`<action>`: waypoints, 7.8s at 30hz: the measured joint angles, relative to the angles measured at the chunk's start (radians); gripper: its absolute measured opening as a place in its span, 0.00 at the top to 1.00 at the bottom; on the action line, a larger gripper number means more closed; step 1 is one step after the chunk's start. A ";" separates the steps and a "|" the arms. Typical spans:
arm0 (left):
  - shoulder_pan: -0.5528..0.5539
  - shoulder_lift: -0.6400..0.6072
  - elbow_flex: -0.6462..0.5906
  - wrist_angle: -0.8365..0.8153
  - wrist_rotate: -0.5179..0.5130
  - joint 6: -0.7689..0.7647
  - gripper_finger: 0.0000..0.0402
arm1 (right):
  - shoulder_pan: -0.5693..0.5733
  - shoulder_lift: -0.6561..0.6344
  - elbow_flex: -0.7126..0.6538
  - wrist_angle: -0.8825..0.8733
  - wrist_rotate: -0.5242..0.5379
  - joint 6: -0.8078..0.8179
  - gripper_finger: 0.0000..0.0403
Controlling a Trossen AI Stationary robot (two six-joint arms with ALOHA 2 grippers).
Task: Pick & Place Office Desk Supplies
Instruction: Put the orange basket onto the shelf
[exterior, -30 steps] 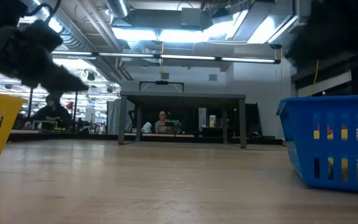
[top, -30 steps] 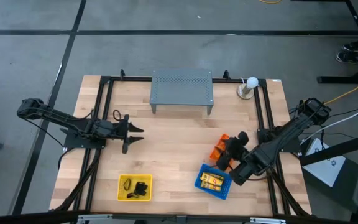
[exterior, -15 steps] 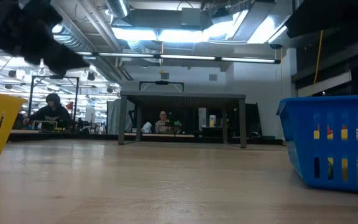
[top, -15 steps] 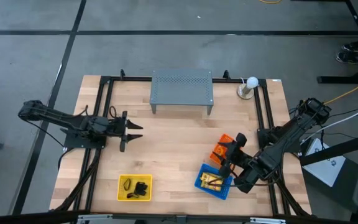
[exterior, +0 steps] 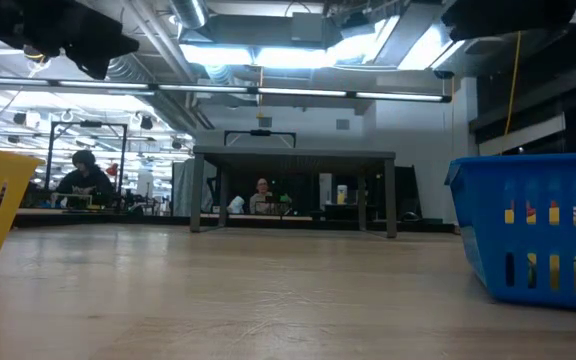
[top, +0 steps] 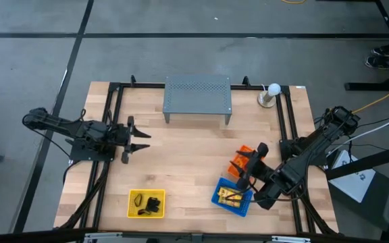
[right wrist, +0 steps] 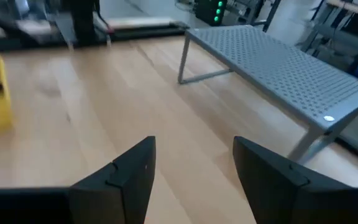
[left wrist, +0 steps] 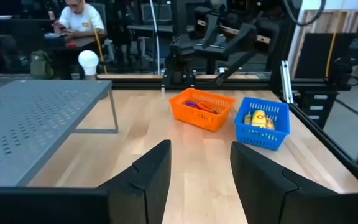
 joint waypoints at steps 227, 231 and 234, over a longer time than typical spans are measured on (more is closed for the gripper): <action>-0.008 0.057 -0.021 -0.140 0.145 0.003 0.60 | -1.397 0.214 0.443 -0.173 -1.080 -0.117 0.99; -0.008 0.057 -0.021 -0.141 0.145 0.003 0.60 | -1.397 0.214 0.443 -0.174 -1.082 -0.109 0.99; -0.008 0.057 -0.021 -0.141 0.145 0.003 0.60 | -1.397 0.214 0.443 -0.174 -1.082 -0.106 0.99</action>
